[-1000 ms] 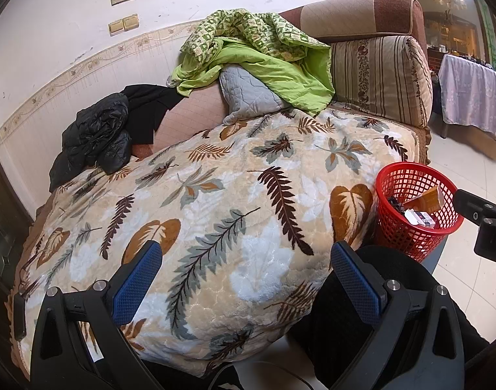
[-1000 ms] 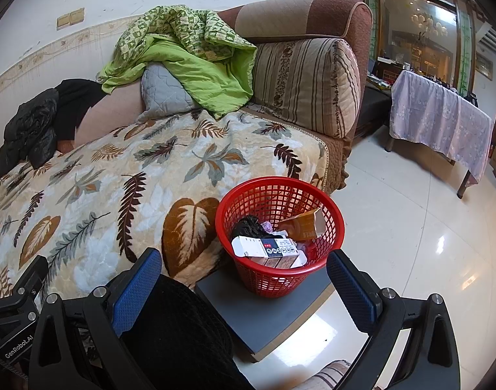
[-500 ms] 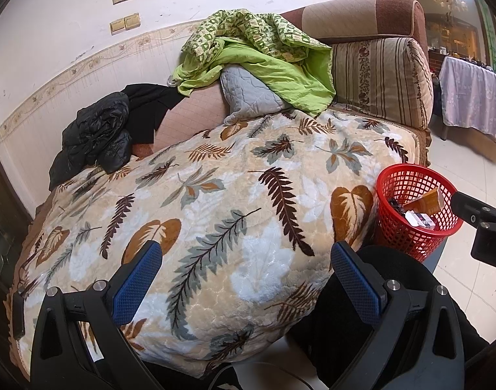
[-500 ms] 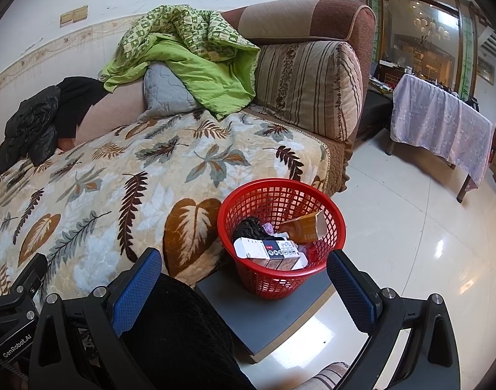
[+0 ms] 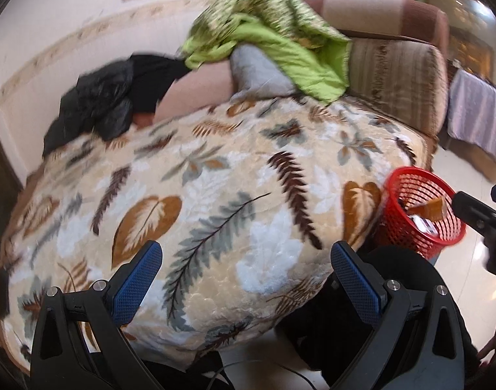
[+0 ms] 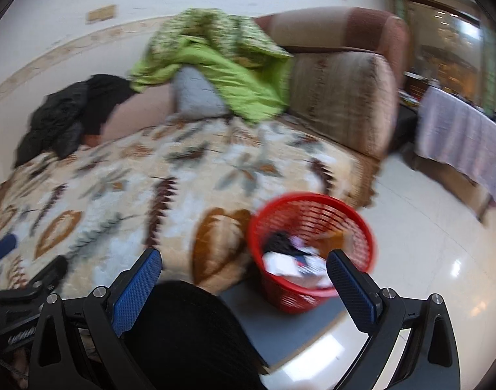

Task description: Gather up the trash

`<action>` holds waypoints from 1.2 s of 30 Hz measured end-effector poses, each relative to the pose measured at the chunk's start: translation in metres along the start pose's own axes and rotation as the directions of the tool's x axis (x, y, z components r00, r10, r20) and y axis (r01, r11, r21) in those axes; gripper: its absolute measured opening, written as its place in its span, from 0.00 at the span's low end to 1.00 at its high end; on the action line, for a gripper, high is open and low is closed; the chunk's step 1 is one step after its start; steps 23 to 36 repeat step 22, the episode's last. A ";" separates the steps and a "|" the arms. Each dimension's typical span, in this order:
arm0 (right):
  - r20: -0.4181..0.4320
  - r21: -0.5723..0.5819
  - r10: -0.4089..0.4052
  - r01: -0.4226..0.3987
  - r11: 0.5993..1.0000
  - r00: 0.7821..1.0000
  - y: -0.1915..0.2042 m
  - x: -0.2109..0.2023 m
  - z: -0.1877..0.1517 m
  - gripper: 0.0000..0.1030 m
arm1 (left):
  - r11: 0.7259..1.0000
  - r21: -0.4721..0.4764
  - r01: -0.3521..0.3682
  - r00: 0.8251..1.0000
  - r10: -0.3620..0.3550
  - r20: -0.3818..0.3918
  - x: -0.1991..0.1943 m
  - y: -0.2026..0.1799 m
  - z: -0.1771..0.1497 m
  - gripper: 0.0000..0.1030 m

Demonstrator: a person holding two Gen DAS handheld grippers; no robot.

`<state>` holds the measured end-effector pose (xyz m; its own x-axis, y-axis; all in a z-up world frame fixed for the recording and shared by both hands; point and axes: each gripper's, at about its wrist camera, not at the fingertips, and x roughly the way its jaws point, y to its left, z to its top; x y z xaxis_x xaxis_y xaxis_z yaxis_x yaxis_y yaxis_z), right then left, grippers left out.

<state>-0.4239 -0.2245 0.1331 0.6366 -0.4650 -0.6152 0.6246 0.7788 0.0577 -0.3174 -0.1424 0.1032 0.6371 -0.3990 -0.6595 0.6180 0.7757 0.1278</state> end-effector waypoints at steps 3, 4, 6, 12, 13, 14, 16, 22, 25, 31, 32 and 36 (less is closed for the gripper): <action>0.024 -0.062 0.043 -0.041 0.997 0.999 0.019 0.016 0.023 1.00 | 0.995 -0.091 -0.035 0.998 0.030 -0.059 0.021 0.034 0.006 1.00; 0.023 -0.086 0.041 -0.039 0.996 0.999 0.026 0.023 0.030 1.00 | 0.992 -0.118 -0.052 0.996 0.043 -0.076 0.028 0.047 0.009 1.00; -0.004 -0.123 0.070 -0.070 0.990 0.998 0.046 0.044 0.048 1.00 | 0.977 -0.183 -0.106 0.989 0.084 -0.121 0.046 0.077 0.013 1.00; -0.166 -0.203 0.134 -0.167 0.965 0.977 0.132 0.145 0.080 1.00 | 0.922 -0.306 -0.237 0.952 0.159 -0.260 0.106 0.159 0.028 1.00; -0.211 -0.206 0.132 -0.176 0.963 0.969 0.148 0.171 0.084 1.00 | 0.915 -0.322 -0.243 0.947 0.152 -0.282 0.119 0.172 0.031 1.00; -0.238 -0.198 0.145 -0.194 0.961 0.960 0.158 0.188 0.085 1.00 | 0.909 -0.334 -0.248 0.943 0.147 -0.299 0.130 0.182 0.033 1.00; -0.287 -0.180 0.148 -0.205 0.962 0.946 0.178 0.228 0.090 0.99 | 0.903 -0.353 -0.246 0.943 0.139 -0.302 0.154 0.202 0.039 1.00; -0.328 -0.202 0.109 -0.183 0.962 0.938 0.233 0.317 0.089 0.99 | 0.911 -0.331 -0.247 0.952 0.163 -0.260 0.214 0.240 0.042 1.00; -0.328 -0.202 0.109 -0.183 0.962 0.938 0.233 0.317 0.089 0.99 | 0.911 -0.331 -0.247 0.952 0.163 -0.260 0.214 0.240 0.042 1.00; -0.328 -0.202 0.109 -0.183 0.962 0.938 0.233 0.317 0.089 0.99 | 0.911 -0.331 -0.247 0.952 0.163 -0.260 0.214 0.240 0.042 1.00; -0.328 -0.202 0.109 -0.183 0.962 0.938 0.233 0.317 0.089 0.99 | 0.911 -0.331 -0.247 0.952 0.163 -0.260 0.214 0.240 0.042 1.00; -0.328 -0.202 0.109 -0.183 0.962 0.938 0.233 0.317 0.089 0.99 | 0.911 -0.331 -0.247 0.952 0.163 -0.260 0.214 0.240 0.042 1.00</action>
